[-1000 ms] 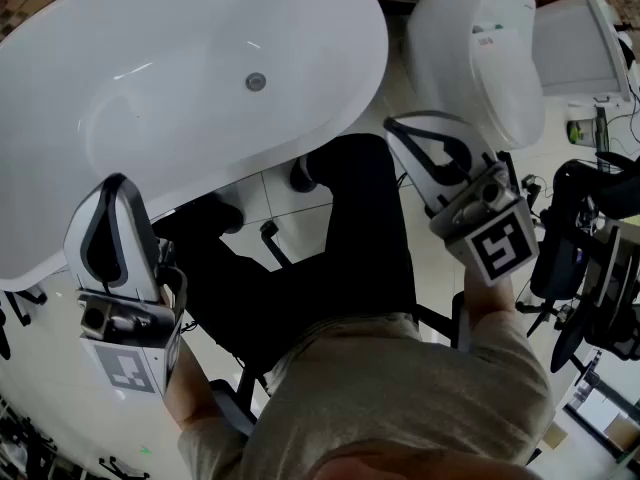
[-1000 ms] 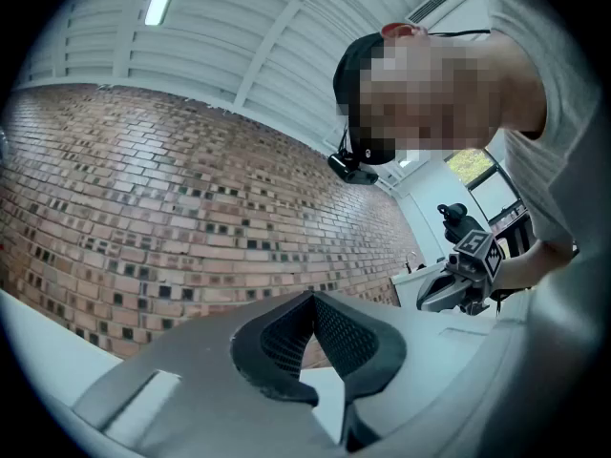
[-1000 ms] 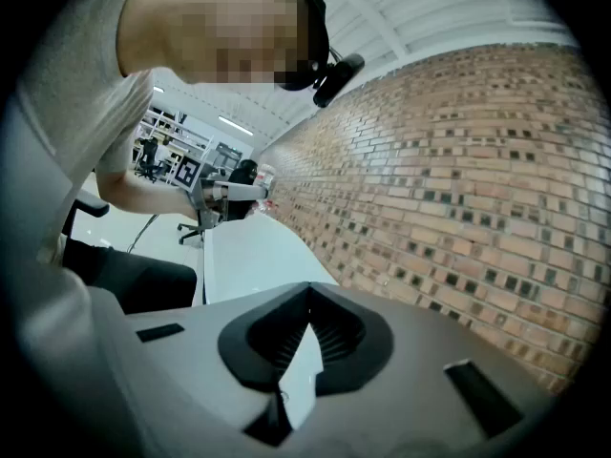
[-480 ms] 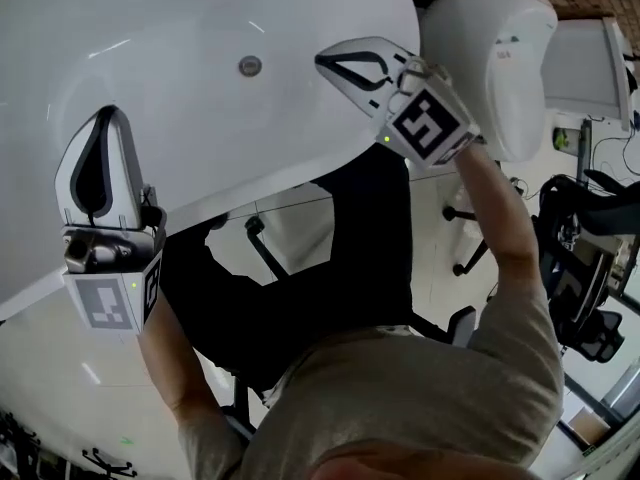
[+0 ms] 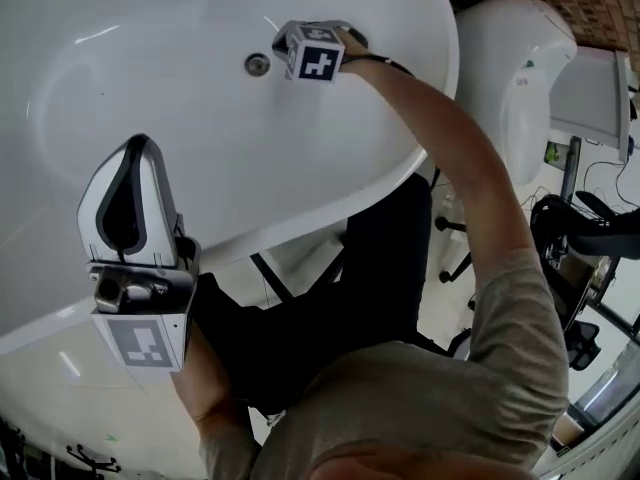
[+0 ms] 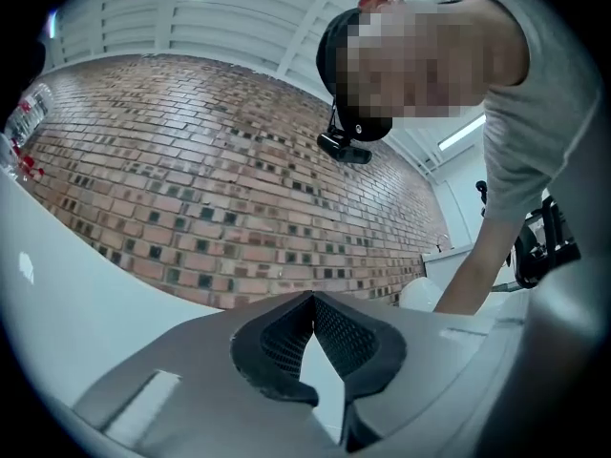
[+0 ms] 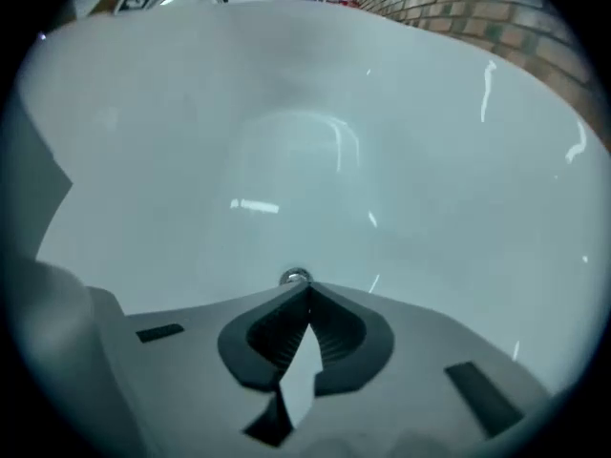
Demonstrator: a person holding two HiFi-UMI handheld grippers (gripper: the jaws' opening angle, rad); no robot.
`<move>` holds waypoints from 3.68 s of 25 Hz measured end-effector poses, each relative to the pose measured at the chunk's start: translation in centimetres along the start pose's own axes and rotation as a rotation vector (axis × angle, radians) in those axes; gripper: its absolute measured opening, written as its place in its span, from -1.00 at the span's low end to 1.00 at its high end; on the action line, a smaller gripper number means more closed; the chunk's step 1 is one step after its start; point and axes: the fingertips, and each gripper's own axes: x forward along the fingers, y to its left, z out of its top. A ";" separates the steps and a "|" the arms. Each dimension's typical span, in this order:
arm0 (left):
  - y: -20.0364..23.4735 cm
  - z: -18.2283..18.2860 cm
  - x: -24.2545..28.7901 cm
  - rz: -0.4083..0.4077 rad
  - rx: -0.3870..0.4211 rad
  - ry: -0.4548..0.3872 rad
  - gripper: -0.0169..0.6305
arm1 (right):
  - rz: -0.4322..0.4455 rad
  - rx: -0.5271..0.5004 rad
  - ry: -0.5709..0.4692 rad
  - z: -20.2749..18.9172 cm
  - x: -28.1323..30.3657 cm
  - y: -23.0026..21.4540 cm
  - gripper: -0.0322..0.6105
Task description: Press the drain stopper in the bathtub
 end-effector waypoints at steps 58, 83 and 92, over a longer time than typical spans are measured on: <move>-15.4 32.3 -13.9 -0.141 0.364 -0.471 -0.97 | -0.957 0.028 -1.388 9.3 -74.2 29.0 -0.90; -32.7 39.5 -29.1 -0.382 0.511 -0.693 -0.97 | -1.164 -0.384 -1.491 9.5 -82.5 49.5 -0.90; -32.8 39.5 -29.2 -0.368 0.533 -0.698 -0.97 | -1.161 -0.405 -1.473 9.5 -81.9 49.5 -0.90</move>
